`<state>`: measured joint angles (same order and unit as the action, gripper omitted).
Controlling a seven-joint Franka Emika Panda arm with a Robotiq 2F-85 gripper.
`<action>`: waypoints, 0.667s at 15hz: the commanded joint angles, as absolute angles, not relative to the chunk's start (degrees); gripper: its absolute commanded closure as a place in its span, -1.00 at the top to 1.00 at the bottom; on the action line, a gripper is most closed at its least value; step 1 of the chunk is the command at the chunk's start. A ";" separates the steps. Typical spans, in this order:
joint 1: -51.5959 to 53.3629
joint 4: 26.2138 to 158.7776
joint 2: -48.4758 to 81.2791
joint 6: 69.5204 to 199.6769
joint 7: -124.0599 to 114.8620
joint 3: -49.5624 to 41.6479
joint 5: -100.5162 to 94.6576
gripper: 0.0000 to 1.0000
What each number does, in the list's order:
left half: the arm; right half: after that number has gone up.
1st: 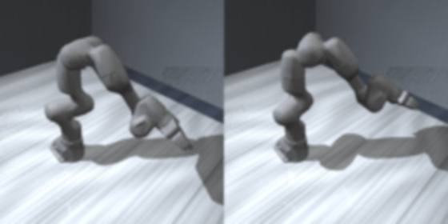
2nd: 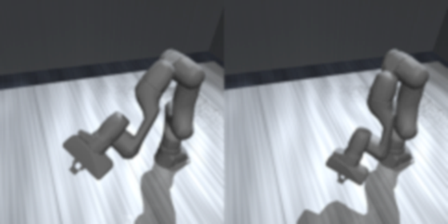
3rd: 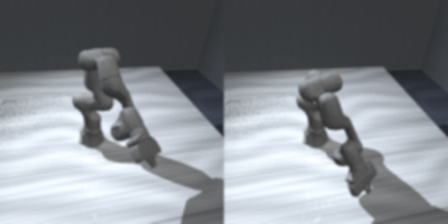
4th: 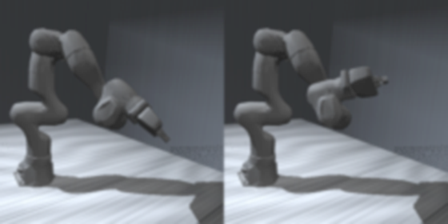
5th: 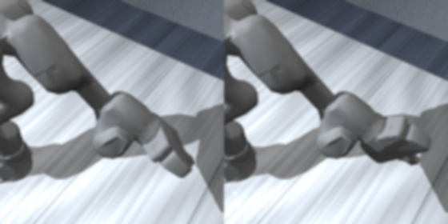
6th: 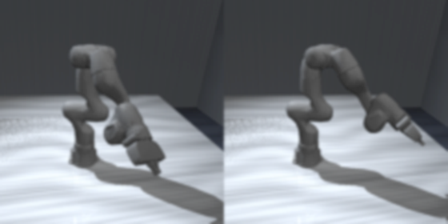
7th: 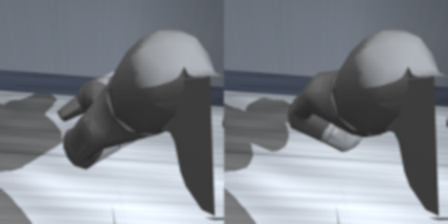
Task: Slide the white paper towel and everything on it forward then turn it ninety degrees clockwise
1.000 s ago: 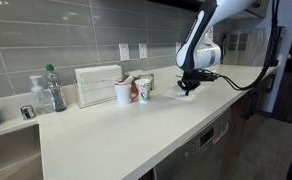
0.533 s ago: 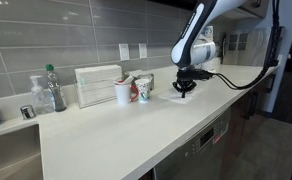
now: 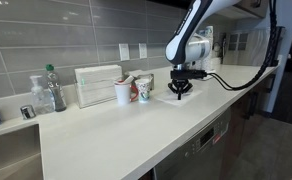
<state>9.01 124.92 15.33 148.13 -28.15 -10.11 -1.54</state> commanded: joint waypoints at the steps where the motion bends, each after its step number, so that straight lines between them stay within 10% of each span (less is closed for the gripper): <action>1: 7.06 126.65 12.31 145.17 -28.41 -8.14 -1.33 -1.00; 7: 3.82 127.09 4.38 138.86 -24.41 -7.56 -2.19 -1.00; 10: 1.12 126.81 1.05 135.42 -17.50 -7.40 -2.43 -0.38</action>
